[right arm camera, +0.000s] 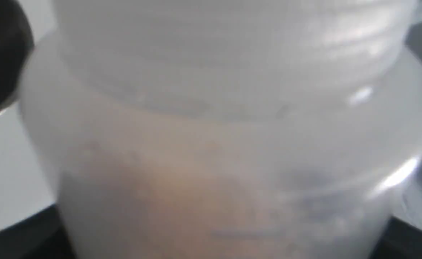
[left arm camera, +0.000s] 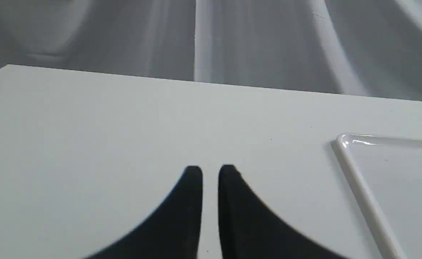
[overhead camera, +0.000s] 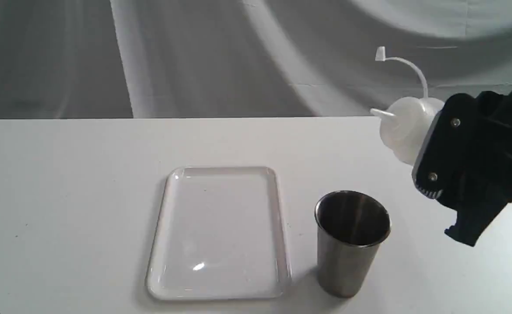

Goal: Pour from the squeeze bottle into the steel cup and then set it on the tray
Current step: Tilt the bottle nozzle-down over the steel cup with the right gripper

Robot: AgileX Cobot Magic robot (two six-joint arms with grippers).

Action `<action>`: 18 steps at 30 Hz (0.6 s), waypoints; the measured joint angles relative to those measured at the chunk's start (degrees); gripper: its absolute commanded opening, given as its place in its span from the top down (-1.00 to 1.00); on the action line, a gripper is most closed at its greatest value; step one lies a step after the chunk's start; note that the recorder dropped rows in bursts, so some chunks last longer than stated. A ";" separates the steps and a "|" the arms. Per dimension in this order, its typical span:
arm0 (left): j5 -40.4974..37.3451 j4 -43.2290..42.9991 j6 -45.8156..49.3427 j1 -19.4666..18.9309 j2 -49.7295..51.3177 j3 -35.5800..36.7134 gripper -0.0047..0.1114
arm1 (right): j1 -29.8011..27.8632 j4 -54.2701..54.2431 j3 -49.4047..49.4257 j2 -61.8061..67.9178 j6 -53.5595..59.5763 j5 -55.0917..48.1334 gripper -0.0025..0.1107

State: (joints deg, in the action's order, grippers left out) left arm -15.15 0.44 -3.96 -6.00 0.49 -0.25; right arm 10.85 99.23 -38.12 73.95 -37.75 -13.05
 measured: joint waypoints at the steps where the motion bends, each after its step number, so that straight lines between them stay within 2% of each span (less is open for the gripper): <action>1: 0.00 0.00 0.00 0.00 0.00 0.00 0.78 | 0.00 0.00 0.43 0.31 0.36 -0.10 0.96; 18: 0.00 0.00 0.00 0.00 0.00 0.00 0.78 | 0.00 0.00 1.06 0.90 9.63 -1.90 0.96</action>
State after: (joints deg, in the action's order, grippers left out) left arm -15.15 0.44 -3.96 -6.00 0.49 -0.25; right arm 10.85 99.23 -37.06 74.84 -28.12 -14.94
